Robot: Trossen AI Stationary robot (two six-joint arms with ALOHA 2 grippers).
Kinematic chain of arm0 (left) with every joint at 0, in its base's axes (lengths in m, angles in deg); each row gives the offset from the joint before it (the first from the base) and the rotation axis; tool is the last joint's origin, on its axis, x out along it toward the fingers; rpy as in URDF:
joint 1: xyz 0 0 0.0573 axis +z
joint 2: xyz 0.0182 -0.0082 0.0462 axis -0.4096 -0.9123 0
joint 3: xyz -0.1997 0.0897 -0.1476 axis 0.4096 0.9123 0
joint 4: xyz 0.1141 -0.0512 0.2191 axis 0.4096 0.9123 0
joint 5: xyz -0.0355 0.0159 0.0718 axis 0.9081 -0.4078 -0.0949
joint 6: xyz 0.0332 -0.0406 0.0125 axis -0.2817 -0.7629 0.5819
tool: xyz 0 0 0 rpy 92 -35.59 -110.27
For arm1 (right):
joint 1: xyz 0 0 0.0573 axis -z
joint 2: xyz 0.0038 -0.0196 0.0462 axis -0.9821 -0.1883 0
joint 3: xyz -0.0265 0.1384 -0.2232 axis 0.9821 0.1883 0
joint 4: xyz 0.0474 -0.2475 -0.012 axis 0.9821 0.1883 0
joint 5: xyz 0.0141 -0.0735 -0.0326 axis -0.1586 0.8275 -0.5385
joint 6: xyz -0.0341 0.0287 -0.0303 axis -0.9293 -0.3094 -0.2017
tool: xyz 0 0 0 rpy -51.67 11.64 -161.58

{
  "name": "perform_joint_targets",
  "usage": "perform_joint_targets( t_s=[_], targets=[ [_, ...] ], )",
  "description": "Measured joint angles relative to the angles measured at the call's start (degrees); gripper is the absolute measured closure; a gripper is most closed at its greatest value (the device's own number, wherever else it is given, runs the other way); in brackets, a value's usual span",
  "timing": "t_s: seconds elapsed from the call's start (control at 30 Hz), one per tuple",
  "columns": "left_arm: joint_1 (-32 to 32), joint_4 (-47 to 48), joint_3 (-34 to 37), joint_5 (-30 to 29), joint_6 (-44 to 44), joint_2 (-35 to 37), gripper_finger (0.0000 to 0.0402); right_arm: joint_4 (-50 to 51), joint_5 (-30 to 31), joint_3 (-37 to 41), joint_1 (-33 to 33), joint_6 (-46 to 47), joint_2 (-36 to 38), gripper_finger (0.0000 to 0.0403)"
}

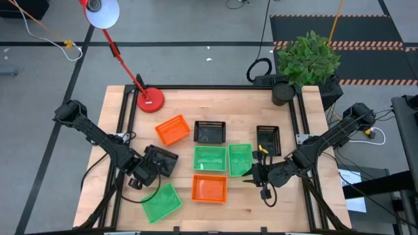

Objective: Stack baskets by color
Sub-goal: Stack the bottom black bin on top of the left black bin

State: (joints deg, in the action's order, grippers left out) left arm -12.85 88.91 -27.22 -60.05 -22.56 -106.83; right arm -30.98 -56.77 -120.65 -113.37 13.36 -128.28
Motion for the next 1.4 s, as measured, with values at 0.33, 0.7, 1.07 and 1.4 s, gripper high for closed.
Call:
perform_joint_targets(
  t_s=[0.33, 0.7, 1.07, 1.4],
  targets=[
    [-0.3, 2.6, -4.8, 0.4, -0.1, 1.3, 0.0392, -0.8, 0.0, 0.0, 0.0, 0.0, 0.0, 0.0316],
    [1.0, 13.3, -19.5, -7.9, -1.3, 1.3, 0.0390, -1.0, 0.0, 0.0, 0.0, -0.7, 0.0, 0.0316],
    [10.2, 13.6, -27.5, -18.5, 9.6, 1.3, 0.0389, -0.6, 0.0, 0.0, 0.0, -1.1, 0.0, 0.0316],
    [22.5, 5.0, -30.4, -20.3, 20.6, -0.5, 0.0387, 2.5, 0.1, 0.0, 0.0, -0.8, 0.0, 0.0316]
  ],
)
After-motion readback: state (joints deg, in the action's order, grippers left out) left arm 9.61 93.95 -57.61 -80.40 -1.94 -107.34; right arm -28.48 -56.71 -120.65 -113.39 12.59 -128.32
